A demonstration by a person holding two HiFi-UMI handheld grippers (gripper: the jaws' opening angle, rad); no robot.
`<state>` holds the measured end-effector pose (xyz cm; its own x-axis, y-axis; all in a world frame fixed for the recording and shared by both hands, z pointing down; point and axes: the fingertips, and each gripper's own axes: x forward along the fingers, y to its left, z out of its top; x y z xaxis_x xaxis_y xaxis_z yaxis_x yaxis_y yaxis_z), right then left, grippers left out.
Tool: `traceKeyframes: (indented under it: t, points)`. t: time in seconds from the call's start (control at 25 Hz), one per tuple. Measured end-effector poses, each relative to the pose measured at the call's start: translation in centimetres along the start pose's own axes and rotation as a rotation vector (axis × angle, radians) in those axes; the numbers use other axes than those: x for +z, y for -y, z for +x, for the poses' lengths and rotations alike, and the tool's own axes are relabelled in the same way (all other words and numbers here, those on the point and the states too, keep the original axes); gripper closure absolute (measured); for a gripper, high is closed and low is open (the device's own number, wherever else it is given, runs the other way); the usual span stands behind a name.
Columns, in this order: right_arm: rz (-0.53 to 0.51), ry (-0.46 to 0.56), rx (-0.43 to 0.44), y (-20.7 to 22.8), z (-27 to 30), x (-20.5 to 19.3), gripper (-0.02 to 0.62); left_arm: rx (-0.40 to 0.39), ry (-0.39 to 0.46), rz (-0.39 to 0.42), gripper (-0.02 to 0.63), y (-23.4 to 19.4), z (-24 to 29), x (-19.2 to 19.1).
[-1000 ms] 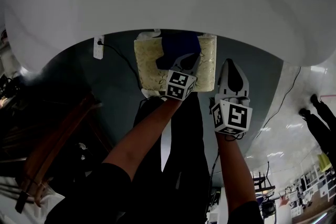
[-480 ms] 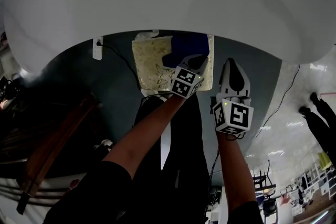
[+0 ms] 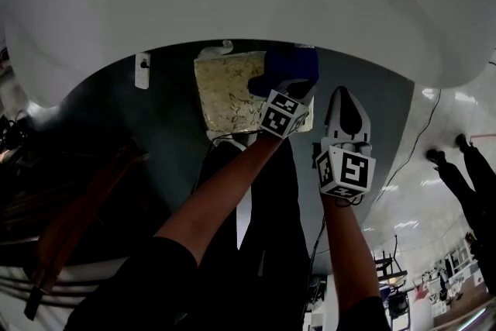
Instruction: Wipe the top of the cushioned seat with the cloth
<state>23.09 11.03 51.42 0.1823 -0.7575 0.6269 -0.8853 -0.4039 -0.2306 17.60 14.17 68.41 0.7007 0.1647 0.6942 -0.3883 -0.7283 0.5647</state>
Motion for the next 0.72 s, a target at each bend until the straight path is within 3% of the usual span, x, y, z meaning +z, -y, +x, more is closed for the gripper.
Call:
traceKeyframes:
  t: [0.12,0.32,0.44,0.72]
  points:
    - [-0.025,0.008,0.008,-0.3,-0.2,0.9,0.558,0.003,0.092,-0.093,0.571,-0.9,-1.9,1.8]
    - [-0.059,0.018,0.03,-2.4,-1.0,1.6,0.558,0.038,0.234,-0.08,0.571,-2.4,-8.1,4.0]
    - [-0.102,0.024,0.067,-5.4,-1.4,1.8,0.558,0.07,0.311,-0.087,0.571,-4.1,-12.6,4.7]
    - [-0.17,0.019,0.171,-14.3,-3.3,0.8,0.558,0.176,0.461,-0.195,0.571,-8.8,-22.7,4.2]
